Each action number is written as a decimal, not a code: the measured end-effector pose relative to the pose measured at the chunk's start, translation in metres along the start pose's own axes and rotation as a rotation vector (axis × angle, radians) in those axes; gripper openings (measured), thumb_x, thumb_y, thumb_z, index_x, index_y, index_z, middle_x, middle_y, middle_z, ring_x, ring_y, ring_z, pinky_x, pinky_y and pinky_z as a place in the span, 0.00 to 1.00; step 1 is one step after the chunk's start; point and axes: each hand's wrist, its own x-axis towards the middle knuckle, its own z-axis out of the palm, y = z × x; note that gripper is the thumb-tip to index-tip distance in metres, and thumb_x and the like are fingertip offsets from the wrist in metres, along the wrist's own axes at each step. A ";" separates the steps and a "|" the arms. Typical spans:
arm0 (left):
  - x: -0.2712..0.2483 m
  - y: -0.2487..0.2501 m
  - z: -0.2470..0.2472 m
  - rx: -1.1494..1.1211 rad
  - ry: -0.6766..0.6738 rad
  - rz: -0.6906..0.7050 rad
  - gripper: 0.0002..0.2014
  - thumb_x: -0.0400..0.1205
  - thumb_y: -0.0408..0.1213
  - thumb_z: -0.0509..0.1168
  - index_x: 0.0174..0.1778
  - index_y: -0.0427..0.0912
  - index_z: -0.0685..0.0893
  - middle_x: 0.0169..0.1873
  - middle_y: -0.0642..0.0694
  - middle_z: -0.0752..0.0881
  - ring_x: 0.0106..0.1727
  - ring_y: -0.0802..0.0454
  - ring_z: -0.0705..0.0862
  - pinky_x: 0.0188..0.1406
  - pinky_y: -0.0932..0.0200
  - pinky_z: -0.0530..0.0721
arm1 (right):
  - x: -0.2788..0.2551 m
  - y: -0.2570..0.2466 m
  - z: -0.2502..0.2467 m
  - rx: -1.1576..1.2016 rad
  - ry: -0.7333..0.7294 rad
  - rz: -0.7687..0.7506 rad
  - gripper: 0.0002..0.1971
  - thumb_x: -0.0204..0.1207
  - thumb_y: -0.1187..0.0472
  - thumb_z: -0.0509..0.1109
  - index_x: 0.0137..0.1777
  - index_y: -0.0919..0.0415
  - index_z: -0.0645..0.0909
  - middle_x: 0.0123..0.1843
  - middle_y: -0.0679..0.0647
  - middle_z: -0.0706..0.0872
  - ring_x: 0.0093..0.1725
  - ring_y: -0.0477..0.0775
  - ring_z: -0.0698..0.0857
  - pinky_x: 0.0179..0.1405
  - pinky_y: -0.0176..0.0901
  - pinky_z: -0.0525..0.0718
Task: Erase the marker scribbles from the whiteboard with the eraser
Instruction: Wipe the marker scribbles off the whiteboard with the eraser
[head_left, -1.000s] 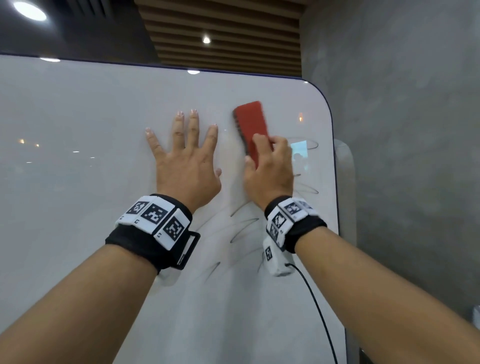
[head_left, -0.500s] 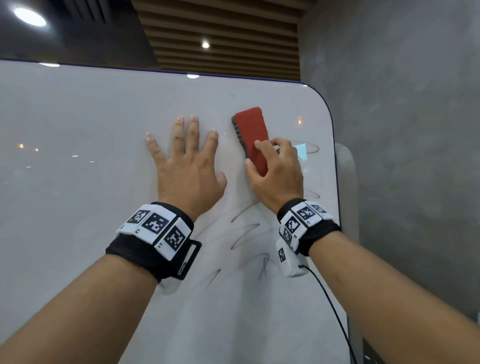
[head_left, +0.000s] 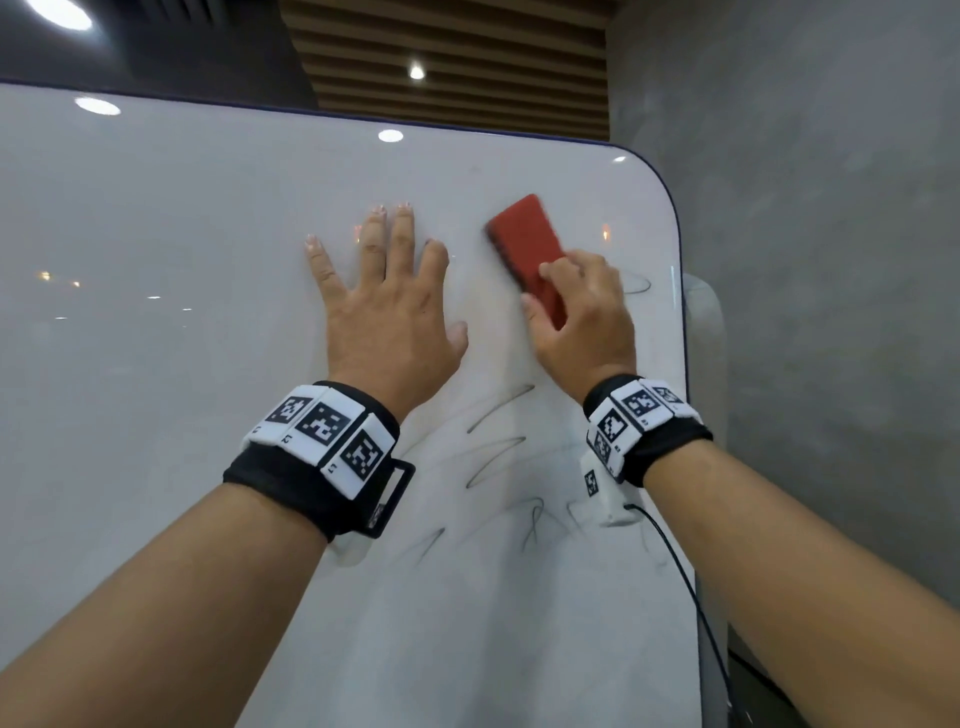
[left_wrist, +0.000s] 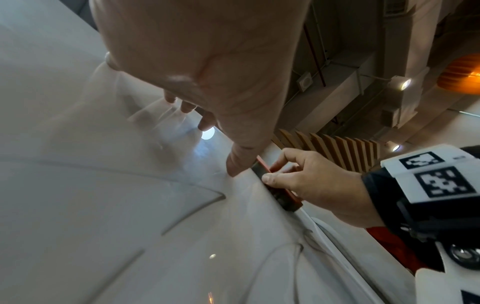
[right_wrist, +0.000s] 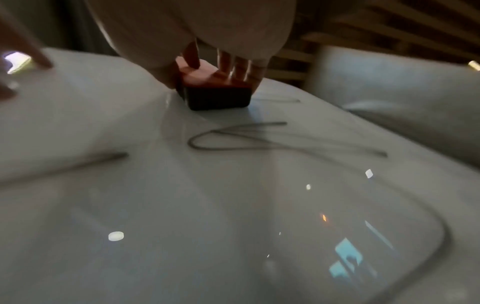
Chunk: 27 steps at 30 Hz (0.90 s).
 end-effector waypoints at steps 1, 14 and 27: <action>0.000 0.000 0.000 -0.001 0.001 0.003 0.33 0.80 0.58 0.61 0.77 0.46 0.61 0.86 0.39 0.50 0.87 0.39 0.46 0.77 0.18 0.47 | 0.004 0.003 -0.001 0.022 0.038 0.110 0.13 0.74 0.57 0.74 0.56 0.60 0.83 0.60 0.61 0.81 0.57 0.64 0.80 0.51 0.56 0.86; 0.001 0.000 0.003 0.001 0.029 0.003 0.35 0.79 0.60 0.62 0.78 0.47 0.61 0.86 0.38 0.52 0.87 0.37 0.48 0.76 0.17 0.48 | 0.000 0.004 0.000 0.010 0.034 0.167 0.14 0.77 0.57 0.73 0.61 0.59 0.82 0.66 0.59 0.80 0.62 0.64 0.79 0.53 0.59 0.86; 0.001 0.001 0.004 0.005 0.025 0.002 0.36 0.80 0.60 0.62 0.79 0.47 0.59 0.86 0.39 0.51 0.87 0.38 0.47 0.77 0.18 0.47 | -0.003 0.026 -0.003 -0.063 0.034 0.269 0.18 0.79 0.59 0.71 0.69 0.57 0.80 0.70 0.62 0.78 0.65 0.66 0.78 0.60 0.62 0.83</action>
